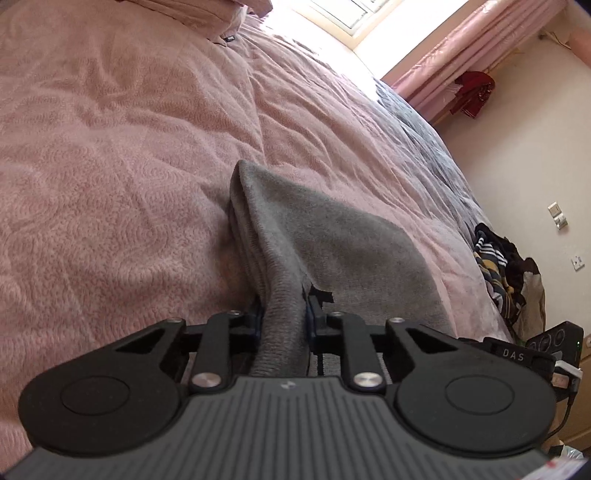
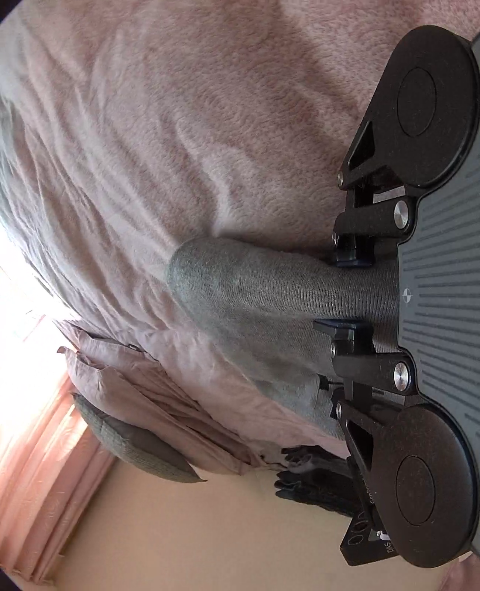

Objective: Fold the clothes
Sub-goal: 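Carry the folded skirt with both grippers toward the clothes stack by the headboard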

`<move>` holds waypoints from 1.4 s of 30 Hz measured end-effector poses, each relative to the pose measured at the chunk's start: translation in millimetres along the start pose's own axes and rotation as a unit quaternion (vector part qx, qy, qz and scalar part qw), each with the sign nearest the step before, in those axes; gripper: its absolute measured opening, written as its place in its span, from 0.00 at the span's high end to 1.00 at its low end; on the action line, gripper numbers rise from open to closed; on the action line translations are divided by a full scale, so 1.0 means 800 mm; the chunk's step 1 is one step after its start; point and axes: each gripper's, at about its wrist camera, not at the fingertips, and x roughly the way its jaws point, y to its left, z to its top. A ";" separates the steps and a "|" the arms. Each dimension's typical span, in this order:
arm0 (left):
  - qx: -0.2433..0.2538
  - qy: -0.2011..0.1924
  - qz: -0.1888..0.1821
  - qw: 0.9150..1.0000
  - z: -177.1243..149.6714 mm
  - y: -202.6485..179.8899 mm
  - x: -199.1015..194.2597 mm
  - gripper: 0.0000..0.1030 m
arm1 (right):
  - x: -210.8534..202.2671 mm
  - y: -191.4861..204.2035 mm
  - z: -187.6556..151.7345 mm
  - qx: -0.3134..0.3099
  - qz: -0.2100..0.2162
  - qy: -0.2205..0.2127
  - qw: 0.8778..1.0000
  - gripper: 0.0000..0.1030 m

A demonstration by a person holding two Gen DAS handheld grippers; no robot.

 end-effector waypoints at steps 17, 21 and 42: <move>-0.127 -0.181 0.160 0.962 0.045 -0.066 -0.342 0.84 | 0.033 0.324 0.095 -0.165 0.109 0.183 0.963 0.81; -0.162 -0.226 0.195 0.940 0.058 -0.002 -0.409 0.84 | 0.109 0.417 0.063 -0.217 0.150 0.219 0.939 0.81; -0.185 -0.286 0.259 0.904 0.273 0.424 -0.532 0.84 | 0.618 0.744 -0.033 -0.277 0.213 0.259 0.900 0.81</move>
